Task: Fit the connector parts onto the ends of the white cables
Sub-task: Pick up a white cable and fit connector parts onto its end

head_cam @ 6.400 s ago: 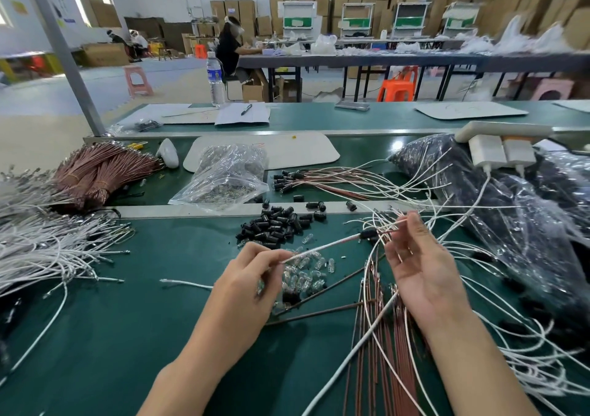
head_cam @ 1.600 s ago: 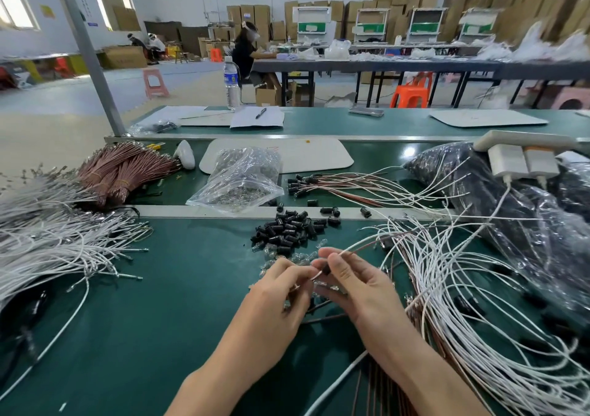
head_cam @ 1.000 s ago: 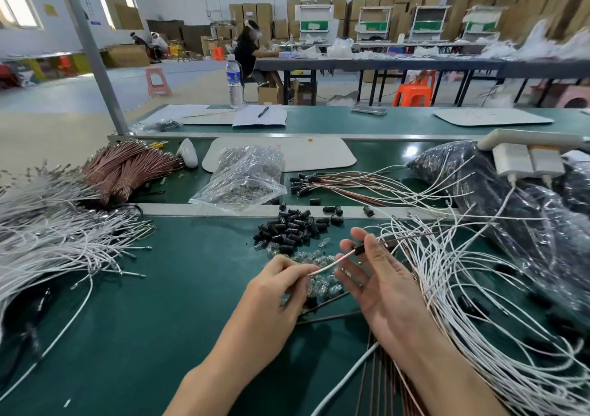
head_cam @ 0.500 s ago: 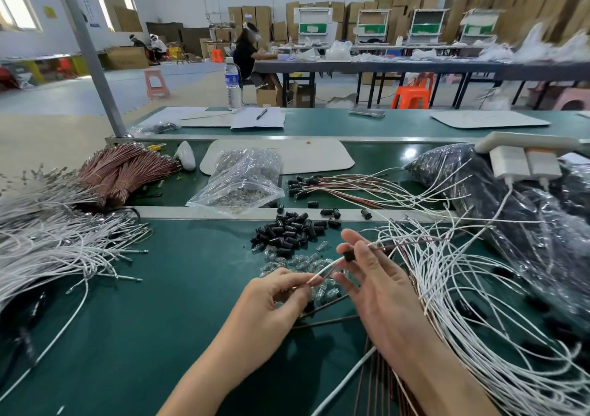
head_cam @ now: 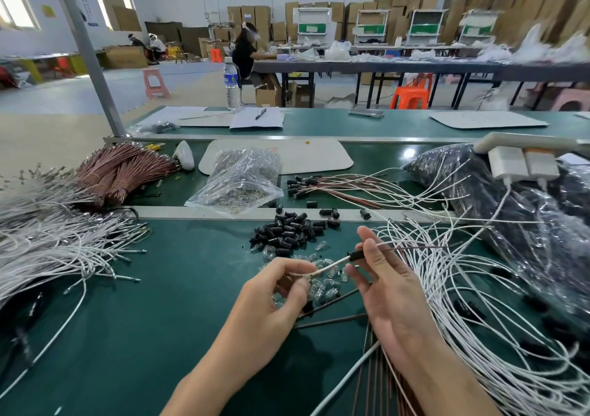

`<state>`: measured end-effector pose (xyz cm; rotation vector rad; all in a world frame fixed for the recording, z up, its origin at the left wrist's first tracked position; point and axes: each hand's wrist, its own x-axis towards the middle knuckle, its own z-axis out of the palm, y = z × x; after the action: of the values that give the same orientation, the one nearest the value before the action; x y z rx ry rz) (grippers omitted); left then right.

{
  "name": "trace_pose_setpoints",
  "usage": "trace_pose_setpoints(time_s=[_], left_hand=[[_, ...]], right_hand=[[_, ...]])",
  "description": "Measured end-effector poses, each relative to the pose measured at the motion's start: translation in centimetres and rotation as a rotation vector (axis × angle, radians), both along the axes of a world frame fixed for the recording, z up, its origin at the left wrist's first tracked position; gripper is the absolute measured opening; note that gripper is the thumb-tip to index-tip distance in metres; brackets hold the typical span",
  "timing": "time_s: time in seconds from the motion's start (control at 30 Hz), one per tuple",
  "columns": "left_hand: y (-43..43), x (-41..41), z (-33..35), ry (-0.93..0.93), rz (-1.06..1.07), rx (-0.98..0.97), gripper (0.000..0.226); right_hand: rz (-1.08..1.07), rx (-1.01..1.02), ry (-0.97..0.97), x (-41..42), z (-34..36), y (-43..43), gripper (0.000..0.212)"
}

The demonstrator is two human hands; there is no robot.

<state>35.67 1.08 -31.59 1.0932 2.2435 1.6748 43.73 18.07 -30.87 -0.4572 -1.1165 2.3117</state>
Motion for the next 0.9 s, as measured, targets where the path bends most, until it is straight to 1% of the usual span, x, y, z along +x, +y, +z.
trace_pose_setpoints(time_s=[0.1, 0.2, 0.27, 0.37, 0.47, 0.53, 0.7, 0.9], left_hand=[[0.0, 0.0, 0.2, 0.001, 0.025, 0.017, 0.023], [0.1, 0.1, 0.3, 0.015, 0.023, 0.020, 0.022], [0.2, 0.3, 0.3, 0.018, 0.014, 0.019, 0.022], [0.4, 0.4, 0.2, 0.010, 0.022, 0.032, 0.022], [0.4, 0.4, 0.2, 0.013, 0.055, 0.047, 0.023], [0.4, 0.3, 0.3, 0.011, 0.074, 0.064, 0.024], [0.4, 0.4, 0.5, -0.024, 0.068, 0.082, 0.024], [0.5, 0.8, 0.6, -0.061, 0.050, 0.084, 0.023]], right_hand=[[-0.091, 0.046, -0.060, -0.1, -0.2, -0.1, 0.024], [-0.227, 0.229, -0.146, -0.4, -0.7, -0.3, 0.029], [-0.245, 0.299, -0.148, -0.5, -0.8, -0.4, 0.030], [-0.174, 0.267, -0.118, -0.4, -0.7, -0.4, 0.036], [-0.032, 0.268, -0.069, -0.2, -0.6, -0.8, 0.024], [0.016, 0.265, -0.069, -0.3, -0.6, -1.1, 0.023], [0.050, 0.259, -0.085, -0.3, -0.4, -1.3, 0.023], [0.046, 0.360, -0.081, -0.1, -0.3, -2.0, 0.016]])
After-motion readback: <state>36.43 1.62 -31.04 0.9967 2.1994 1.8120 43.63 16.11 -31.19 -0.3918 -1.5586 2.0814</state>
